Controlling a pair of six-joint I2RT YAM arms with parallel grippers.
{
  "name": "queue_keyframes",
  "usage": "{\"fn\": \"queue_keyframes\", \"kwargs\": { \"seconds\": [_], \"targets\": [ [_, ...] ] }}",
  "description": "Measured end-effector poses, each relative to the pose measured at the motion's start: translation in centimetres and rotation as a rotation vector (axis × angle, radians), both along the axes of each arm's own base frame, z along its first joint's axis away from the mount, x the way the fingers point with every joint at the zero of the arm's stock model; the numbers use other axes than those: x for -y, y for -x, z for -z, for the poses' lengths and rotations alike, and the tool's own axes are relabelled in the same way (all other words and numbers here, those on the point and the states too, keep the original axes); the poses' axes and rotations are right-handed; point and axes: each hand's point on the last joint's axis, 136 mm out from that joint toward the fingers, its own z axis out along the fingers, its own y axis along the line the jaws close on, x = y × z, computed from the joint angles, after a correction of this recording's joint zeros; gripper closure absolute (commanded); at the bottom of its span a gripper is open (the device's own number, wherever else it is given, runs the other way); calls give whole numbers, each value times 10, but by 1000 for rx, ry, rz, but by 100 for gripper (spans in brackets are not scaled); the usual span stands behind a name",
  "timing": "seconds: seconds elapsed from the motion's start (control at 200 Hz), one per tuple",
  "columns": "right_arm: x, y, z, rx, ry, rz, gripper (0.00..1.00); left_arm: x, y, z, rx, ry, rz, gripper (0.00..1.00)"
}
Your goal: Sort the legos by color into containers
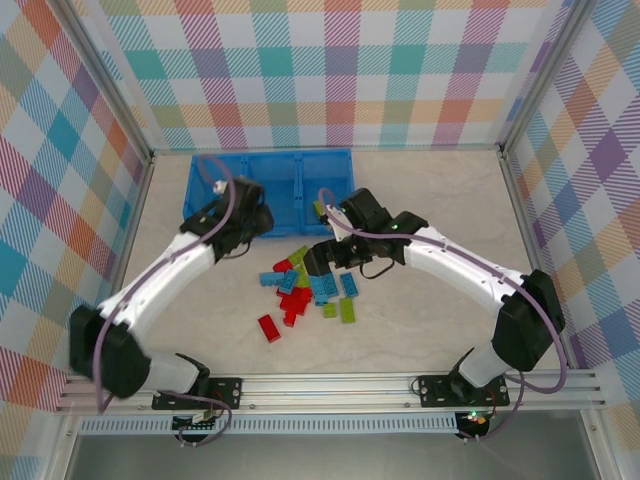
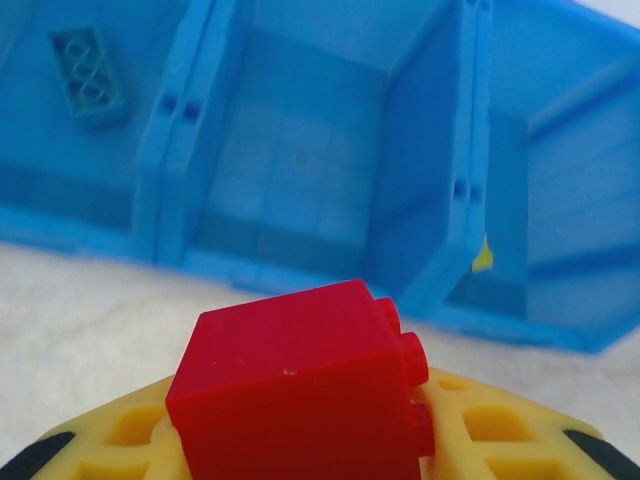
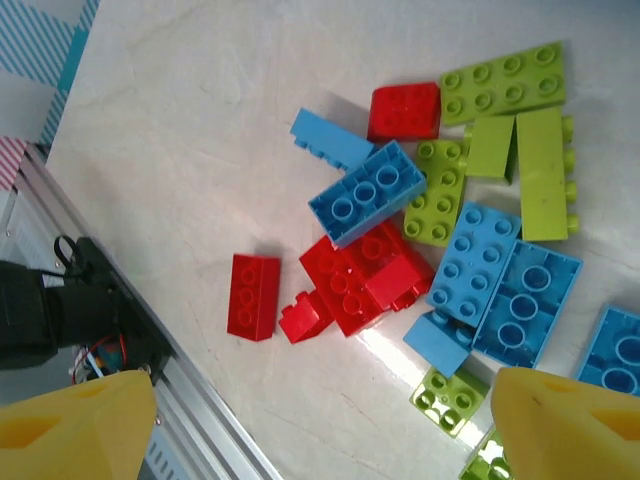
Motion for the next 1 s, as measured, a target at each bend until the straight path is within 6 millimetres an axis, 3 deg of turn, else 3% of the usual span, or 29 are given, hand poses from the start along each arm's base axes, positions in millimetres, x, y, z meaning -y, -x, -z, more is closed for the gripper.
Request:
{"fn": "queue_keyframes", "kwargs": {
  "seconds": [0.13,0.275,0.4,0.58,0.685,0.79,0.89,1.0],
  "targets": [
    [4,2,8,-8,-9,31,12,12,-58,27,-46,-32,-23,70],
    [13,8,11,-16,-4,59,12,7,-97,70,-119,-55,-61,65],
    [19,9,5,3,-11,83,12,3,-110,95,-169,-74,-74,50],
    [23,4,0,44,-6,109,11,4,-109,99,-189,-65,-69,41],
    [25,0,1,58,6,121,11,6,-106,92,-183,-49,-60,36],
    [25,-3,4,69,13,124,10,5,-97,70,-151,-26,-51,36],
    [22,-9,14,78,35,120,10,7,-76,33,-95,13,-22,36],
    [21,-15,37,73,92,106,11,14,-38,-24,16,44,54,35]
  ]
}}
